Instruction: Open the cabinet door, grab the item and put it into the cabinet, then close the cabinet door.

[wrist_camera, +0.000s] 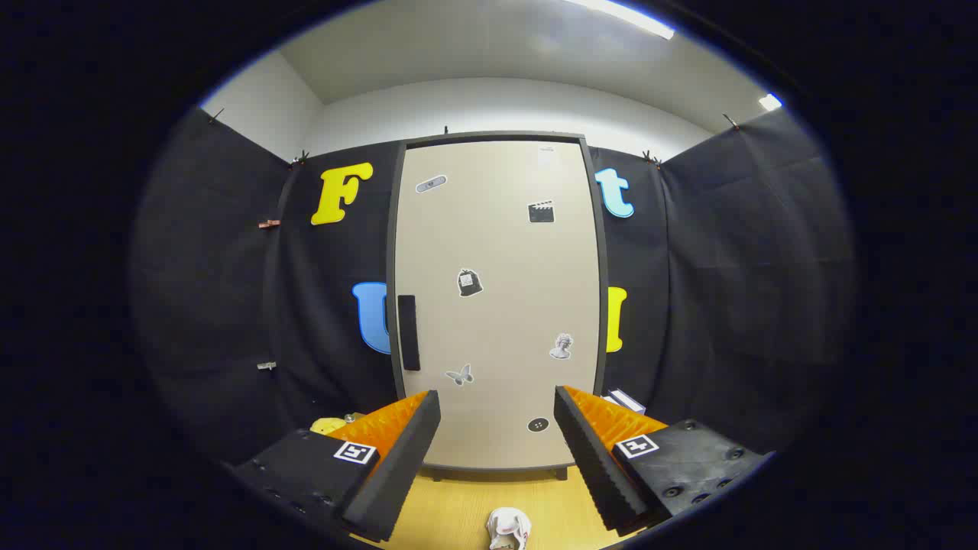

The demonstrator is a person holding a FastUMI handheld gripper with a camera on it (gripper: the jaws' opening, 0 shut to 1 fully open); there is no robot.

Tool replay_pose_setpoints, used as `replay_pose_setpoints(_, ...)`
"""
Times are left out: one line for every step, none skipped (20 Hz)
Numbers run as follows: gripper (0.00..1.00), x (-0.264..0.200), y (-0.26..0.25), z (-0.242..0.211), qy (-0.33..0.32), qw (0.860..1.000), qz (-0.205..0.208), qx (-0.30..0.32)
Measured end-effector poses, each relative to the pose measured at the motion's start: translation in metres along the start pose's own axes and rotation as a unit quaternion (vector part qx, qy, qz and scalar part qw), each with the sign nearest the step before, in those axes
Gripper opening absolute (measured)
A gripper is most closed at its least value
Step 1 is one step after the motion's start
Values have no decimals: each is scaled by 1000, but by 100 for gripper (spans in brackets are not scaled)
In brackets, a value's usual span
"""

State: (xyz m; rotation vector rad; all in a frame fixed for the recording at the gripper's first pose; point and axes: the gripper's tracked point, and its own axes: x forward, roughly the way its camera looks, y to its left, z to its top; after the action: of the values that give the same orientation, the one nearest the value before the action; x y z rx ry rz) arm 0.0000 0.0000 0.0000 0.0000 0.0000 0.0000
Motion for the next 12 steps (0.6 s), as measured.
replay_pose_setpoints(98, 0, 3, -6, 9, 1000, 2, 1)
replay_pose_setpoints(98, -1, 6, -11, 17, 1000, 3, 2)
replay_pose_setpoints(98, -1, 7, -15, 22, 1000, 2, 0)
replay_pose_setpoints(98, -1, 7, -18, 24, 1000, 1, -6)
replay_pose_setpoints(98, -2, 8, -20, 25, 1000, 0, -12)
replay_pose_setpoints(98, -3, 9, -21, 25, 1000, 0, -14)
replay_pose_setpoints(98, -4, 10, -21, 24, 1000, -1, -13)
replay_pose_setpoints(98, -4, 10, -22, 24, 1000, -1, -11)
replay_pose_setpoints(98, -5, 11, -24, 26, 1000, -2, -9)
replay_pose_setpoints(98, -6, 10, -25, 28, 1000, -4, -7)
replay_pose_setpoints(98, -6, 10, -27, 29, 1000, -5, -4)
replay_pose_setpoints(98, -6, 11, -28, 30, 1000, -7, -2)
